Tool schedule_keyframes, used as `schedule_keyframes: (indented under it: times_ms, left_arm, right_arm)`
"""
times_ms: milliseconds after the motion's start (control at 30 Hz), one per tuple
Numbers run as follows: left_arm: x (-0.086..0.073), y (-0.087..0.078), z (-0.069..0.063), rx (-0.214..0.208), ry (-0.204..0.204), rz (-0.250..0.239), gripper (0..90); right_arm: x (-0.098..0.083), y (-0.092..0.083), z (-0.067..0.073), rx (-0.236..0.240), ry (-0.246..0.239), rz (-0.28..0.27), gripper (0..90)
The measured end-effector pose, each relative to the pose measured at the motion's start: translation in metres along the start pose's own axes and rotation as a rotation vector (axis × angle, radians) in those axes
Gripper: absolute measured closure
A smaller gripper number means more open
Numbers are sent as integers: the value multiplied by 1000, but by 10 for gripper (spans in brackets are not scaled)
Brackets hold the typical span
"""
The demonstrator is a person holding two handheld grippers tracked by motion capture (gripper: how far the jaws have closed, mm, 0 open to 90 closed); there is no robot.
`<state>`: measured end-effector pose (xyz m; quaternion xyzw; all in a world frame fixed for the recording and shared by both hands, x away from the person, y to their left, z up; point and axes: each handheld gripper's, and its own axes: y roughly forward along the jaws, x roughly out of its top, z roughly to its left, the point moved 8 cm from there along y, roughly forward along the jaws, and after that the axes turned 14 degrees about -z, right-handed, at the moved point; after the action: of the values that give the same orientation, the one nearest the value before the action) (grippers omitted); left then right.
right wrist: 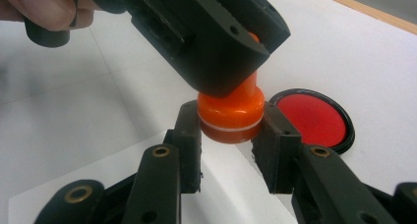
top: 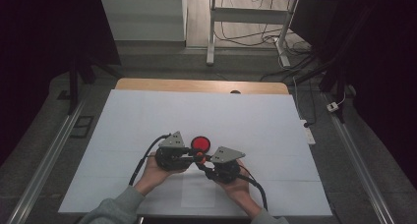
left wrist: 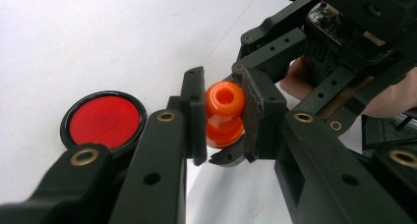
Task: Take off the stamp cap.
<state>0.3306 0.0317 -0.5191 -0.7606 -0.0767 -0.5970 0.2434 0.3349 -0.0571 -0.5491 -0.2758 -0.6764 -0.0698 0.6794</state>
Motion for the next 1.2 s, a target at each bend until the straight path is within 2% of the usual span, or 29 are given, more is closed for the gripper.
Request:
schedule_keyframes:
  times_ms: [233,467,600,700,833,1033,1167,1200]
  left_arm:
    - [-1,2,0,-4,-19,-3,717]
    - [-3,4,0,-3,-18,-4,715]
    - [-3,3,1,0,2,7,731]
    - [-3,2,0,10,10,-11,735]
    - [-1,1,-2,19,0,-34,736]
    - [-2,1,-1,15,-17,-43,736]
    - [-1,1,-2,17,-26,-53,736]
    - [4,-4,2,62,-10,-95,737]
  right_arm:
    - [-1,0,-1,-2,10,0,645]
    - [-2,1,-1,-3,14,5,645]
    - [-3,1,0,0,16,4,645]
    - [-3,1,0,2,14,-11,646]
    - [-1,-1,0,2,13,-35,647]
    - [-1,-2,-1,6,12,-39,648]
    - [-1,-3,-2,24,-6,-35,648]
    - [-1,-3,-2,27,-5,-32,649]
